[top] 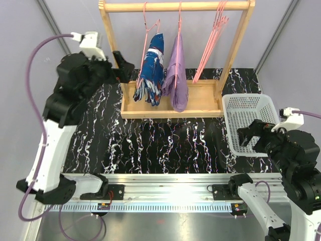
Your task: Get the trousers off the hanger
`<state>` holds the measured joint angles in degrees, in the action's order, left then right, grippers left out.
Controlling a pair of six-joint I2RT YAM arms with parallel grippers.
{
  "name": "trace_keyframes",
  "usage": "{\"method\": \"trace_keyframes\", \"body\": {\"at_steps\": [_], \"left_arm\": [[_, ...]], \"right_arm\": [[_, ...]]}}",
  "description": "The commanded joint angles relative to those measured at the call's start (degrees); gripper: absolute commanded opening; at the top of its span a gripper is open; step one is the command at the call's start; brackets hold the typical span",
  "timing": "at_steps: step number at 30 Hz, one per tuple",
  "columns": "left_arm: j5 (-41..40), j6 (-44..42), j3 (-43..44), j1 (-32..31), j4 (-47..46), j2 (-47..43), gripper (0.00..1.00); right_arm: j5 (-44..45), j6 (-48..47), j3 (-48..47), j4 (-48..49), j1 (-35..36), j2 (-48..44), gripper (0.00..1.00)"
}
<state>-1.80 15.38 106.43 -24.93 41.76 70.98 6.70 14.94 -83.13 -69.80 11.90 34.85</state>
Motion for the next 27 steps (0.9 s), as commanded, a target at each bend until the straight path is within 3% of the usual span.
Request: {"method": "trace_keyframes", "body": {"at_steps": [1,5,8,12,17,23,24,26,27], "left_arm": [[2.2,-5.3,3.9,-2.6,-6.8,4.1,0.99],[-6.6,-9.3,4.6,-6.5,-9.0,10.0,0.95],[-13.0,-10.4,4.4,-6.9,-11.0,13.8,0.87],[-15.9,-12.6,3.3,-6.8,-14.0,17.0,0.79],[-17.6,-14.1,4.7,-6.7,-13.1,21.6,0.51],[-18.2,-14.1,3.7,-6.6,-13.6,23.3,0.45],[-18.3,-13.9,3.8,-6.6,-13.4,23.8,0.37],[-18.6,-13.8,4.1,-6.6,-13.5,23.9,0.32],[-18.8,-13.7,4.1,-6.6,-13.8,23.9,0.23]], "right_arm": [[-4.1,0.7,1.0,0.5,0.3,-0.7,1.0],[-6.4,1.5,2.7,1.2,0.2,-1.2,0.99],[-8.9,2.1,3.2,1.5,0.2,-1.5,0.99],[-10.5,2.4,3.7,1.6,0.2,-2.1,0.99],[-11.8,2.6,4.8,0.8,0.2,-2.8,1.0],[-12.0,2.2,5.0,0.0,0.3,-3.1,0.99],[-12.0,2.2,5.0,0.1,0.2,-3.1,1.0],[-12.0,2.2,4.9,-0.1,0.2,-3.1,0.99],[-12.1,2.3,4.9,-0.1,0.3,-3.1,0.99]]}}
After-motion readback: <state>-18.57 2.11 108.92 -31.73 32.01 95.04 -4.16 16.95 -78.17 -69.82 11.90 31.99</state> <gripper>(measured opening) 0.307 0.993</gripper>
